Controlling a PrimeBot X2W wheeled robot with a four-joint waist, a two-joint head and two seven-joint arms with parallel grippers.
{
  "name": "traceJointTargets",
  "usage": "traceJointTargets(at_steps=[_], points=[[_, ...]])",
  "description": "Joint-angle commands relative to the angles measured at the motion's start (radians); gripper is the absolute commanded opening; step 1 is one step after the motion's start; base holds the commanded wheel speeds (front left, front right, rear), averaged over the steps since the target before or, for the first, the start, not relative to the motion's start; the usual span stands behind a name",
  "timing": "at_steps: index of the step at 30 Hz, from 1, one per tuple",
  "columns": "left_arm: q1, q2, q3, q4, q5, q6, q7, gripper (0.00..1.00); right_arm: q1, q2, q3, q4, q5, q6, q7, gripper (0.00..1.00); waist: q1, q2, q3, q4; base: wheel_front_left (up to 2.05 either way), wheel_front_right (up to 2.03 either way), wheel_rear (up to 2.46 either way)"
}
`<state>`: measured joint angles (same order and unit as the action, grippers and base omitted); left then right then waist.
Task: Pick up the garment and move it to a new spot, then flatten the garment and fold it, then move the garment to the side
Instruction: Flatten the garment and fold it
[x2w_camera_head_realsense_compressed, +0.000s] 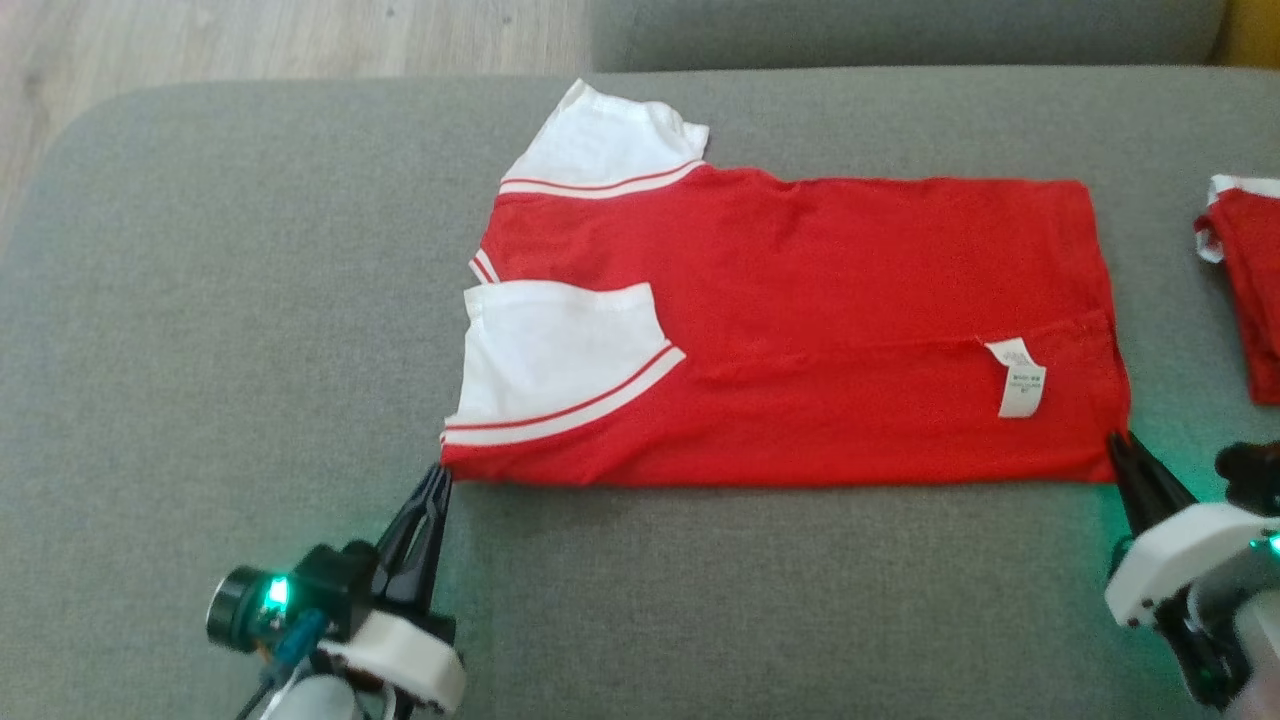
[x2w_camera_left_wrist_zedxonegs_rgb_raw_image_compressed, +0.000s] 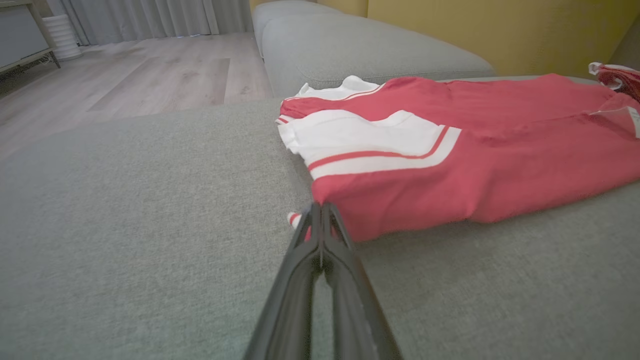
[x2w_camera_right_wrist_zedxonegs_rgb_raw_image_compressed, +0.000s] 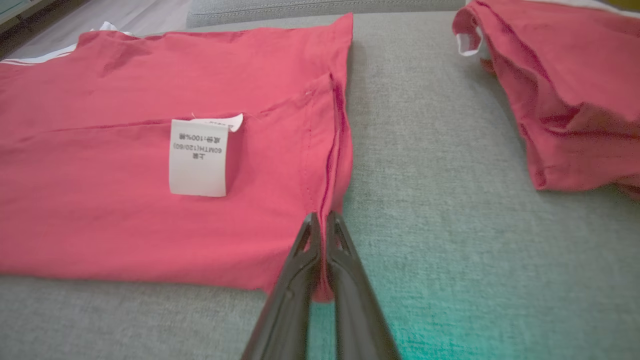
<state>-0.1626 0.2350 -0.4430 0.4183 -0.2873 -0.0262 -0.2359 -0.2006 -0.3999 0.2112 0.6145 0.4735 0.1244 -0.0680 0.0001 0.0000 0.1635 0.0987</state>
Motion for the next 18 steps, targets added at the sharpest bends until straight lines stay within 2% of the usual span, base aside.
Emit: traceJointTargets(at_steps=[1,10,18], points=[[0.008,0.036,0.031,-0.041,0.007,0.009,0.004,0.0,0.029,-0.049,0.012,-0.034,0.013,0.006,0.004,0.0,-0.0001,0.0,-0.016,-0.001,0.0,0.0,0.0],[0.15,0.107,0.024,-0.206,0.005,0.036,0.078,0.0,0.136,-0.141,0.039,-0.139,0.094,0.006,0.027,0.0,-0.0001,0.0,-0.057,0.004,0.0,0.0,0.0],[0.273,0.141,0.009,-0.358,-0.012,0.059,0.157,0.0,0.229,-0.21,0.04,-0.207,0.141,0.006,0.053,0.0,-0.0001,0.0,-0.076,0.01,0.0,0.0,0.0]])
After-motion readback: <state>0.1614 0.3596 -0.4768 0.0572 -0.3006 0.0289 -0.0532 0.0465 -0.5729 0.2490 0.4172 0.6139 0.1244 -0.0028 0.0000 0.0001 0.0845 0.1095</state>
